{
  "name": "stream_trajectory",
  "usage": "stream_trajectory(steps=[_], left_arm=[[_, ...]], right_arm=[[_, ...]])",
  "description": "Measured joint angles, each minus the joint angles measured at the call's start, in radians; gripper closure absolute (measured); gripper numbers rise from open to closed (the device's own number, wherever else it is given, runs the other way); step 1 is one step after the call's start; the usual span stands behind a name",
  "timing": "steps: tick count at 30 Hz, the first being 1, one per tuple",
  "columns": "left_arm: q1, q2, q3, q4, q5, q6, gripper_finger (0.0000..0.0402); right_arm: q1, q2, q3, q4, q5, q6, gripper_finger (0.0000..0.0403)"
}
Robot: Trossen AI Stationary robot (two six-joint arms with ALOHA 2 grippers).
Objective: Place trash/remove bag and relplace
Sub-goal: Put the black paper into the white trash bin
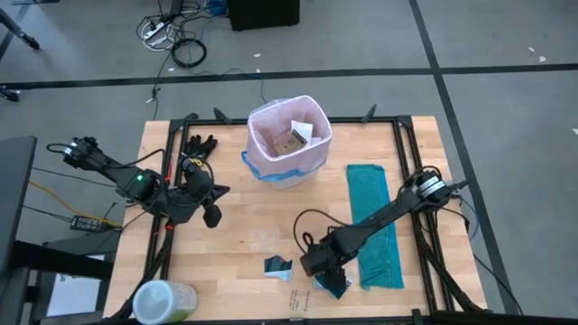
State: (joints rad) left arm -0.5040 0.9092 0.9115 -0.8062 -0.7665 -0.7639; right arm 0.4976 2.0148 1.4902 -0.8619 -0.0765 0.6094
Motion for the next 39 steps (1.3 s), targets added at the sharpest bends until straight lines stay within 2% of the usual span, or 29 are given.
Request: stream_trajectory(steps=[4, 6, 8, 11, 12, 15, 21, 27, 29, 32, 34, 39], left_arm=[[0.000, 0.000, 0.000, 0.000, 0.000, 0.000, 0.0394], [0.000, 0.000, 0.000, 0.000, 0.000, 0.000, 0.0394], [0.000, 0.000, 0.000, 0.000, 0.000, 0.000, 0.0394], [0.000, 0.000, 0.000, 0.000, 0.000, 0.000, 0.0394], [0.000, 0.000, 0.000, 0.000, 0.000, 0.000, 0.0394], [0.000, 0.000, 0.000, -0.001, 0.000, 0.000, 0.0394], [0.000, 0.000, 0.000, -0.001, 0.000, 0.000, 0.0394], [0.000, 0.000, 0.000, -0.001, 0.000, 0.021, 0.0394], [0.000, 0.000, 0.000, 0.000, 0.000, 0.022, 0.0394], [0.000, 0.000, 0.000, -0.001, 0.000, 0.022, 0.0394], [0.000, 0.000, 0.000, -0.001, 0.000, 0.023, 0.0394], [0.000, 0.000, 0.000, -0.001, 0.000, 0.025, 0.0394]], right_arm=[[0.011, 0.041, 0.000, 0.027, -0.004, -0.012, 0.0157], [0.011, 0.049, 0.000, 0.028, -0.012, -0.016, 0.0183], [0.011, 0.048, 0.000, 0.028, -0.006, -0.028, 0.0239], [0.008, 0.044, 0.000, 0.020, 0.002, -0.069, 0.0362], [0.005, 0.040, 0.000, 0.018, 0.000, -0.081, 0.0381], [-0.008, 0.038, 0.000, 0.005, 0.003, -0.075, 0.0396], [-0.032, -0.016, 0.000, -0.016, 0.113, -0.072, 0.0402], [-0.068, -0.135, 0.000, -0.065, 0.345, -0.033, 0.0403], [-0.079, -0.183, 0.000, -0.073, 0.389, -0.018, 0.0403], [-0.096, -0.248, 0.000, -0.063, 0.376, -0.019, 0.0399], [-0.106, -0.272, 0.000, -0.064, 0.316, -0.044, 0.0387], [-0.113, -0.258, 0.000, -0.019, 0.127, -0.108, 0.0310]])
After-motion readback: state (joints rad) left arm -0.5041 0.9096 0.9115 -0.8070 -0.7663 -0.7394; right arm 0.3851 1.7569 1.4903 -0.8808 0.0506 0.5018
